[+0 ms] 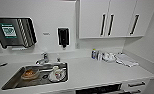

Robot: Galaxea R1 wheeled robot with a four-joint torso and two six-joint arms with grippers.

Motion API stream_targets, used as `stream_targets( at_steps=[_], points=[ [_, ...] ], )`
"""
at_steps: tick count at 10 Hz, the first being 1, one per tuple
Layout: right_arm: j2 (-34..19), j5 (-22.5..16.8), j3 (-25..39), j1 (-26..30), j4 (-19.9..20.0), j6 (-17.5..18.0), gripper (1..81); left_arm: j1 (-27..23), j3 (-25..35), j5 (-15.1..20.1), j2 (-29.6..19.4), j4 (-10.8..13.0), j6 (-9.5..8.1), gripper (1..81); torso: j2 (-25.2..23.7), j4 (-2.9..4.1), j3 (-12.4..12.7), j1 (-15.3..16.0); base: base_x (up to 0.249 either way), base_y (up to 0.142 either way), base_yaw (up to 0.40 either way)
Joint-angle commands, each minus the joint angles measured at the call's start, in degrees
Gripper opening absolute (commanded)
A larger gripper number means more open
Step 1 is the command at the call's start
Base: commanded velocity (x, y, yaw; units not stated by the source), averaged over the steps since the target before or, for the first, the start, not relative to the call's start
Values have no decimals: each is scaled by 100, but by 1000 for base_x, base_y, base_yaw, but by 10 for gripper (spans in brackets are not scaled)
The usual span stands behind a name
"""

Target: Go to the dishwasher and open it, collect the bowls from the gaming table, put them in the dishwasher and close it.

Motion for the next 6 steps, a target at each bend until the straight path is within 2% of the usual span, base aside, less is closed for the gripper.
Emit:
stream_targets(
  at_steps=[1, 6],
  points=[
    [165, 1333, 32, 1584, 394, 29, 811, -343, -31, 274, -99, -59, 14, 811, 0, 0, 0, 0, 0, 0, 0],
    [156, 1324, 32, 1558, 377, 20, 811, -343, -31, 160, -99, -59, 14, 811, 0, 0, -2, 2, 0, 0, 0]
  ],
)
